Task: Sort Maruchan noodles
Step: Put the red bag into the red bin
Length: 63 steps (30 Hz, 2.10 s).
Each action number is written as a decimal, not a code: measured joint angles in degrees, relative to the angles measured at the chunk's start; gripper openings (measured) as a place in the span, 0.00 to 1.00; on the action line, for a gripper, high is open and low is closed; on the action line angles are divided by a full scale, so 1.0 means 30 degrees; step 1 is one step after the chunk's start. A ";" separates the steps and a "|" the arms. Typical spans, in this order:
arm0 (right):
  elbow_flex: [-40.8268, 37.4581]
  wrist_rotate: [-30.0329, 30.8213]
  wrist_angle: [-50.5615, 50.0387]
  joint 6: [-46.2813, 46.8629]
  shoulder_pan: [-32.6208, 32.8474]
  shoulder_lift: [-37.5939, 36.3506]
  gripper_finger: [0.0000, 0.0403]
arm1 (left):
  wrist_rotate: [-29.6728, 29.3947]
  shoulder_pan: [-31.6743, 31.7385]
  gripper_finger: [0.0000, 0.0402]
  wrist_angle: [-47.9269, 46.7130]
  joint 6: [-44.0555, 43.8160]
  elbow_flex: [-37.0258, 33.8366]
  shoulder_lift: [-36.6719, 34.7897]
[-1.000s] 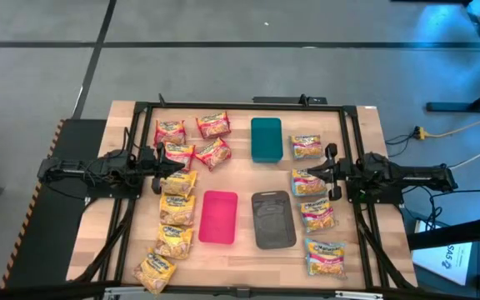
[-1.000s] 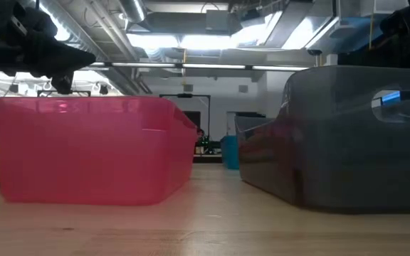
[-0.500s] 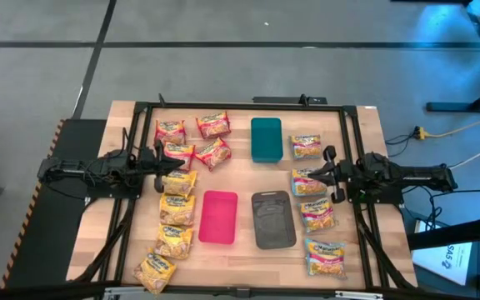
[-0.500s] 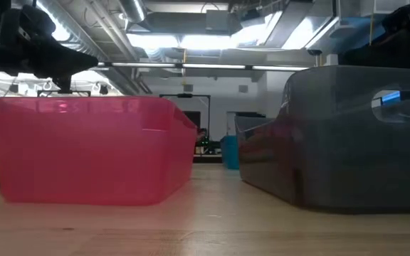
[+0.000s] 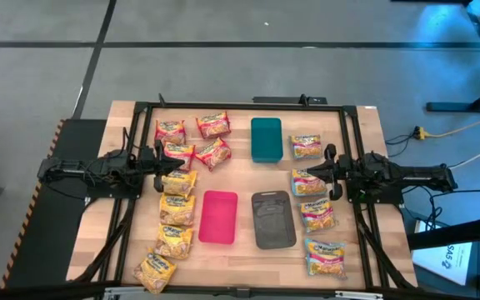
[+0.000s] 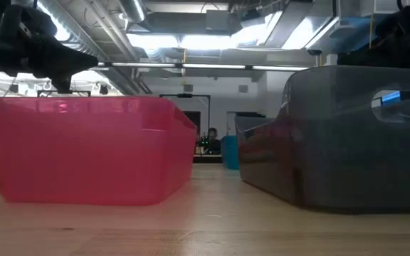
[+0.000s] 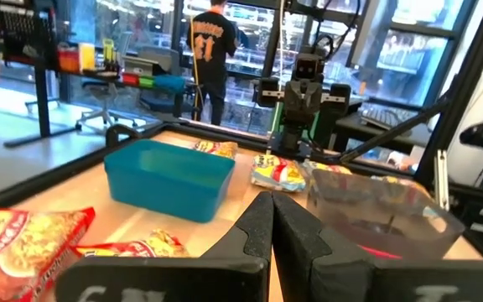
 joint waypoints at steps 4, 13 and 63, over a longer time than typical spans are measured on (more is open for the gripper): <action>0.0000 0.0064 0.0112 0.1125 0.0000 0.0000 0.06 | -0.0045 0.0000 0.00 0.0021 -0.0136 0.0000 -0.0001; 0.0000 0.0554 0.2824 0.1272 0.0000 0.0000 0.06 | -0.0335 0.0000 0.00 0.2456 -0.0166 0.0000 0.0000; 1.1213 0.3035 -0.5076 0.1727 0.0000 0.9454 0.22 | -0.3130 0.0007 0.22 -1.2962 0.3350 1.5453 0.9456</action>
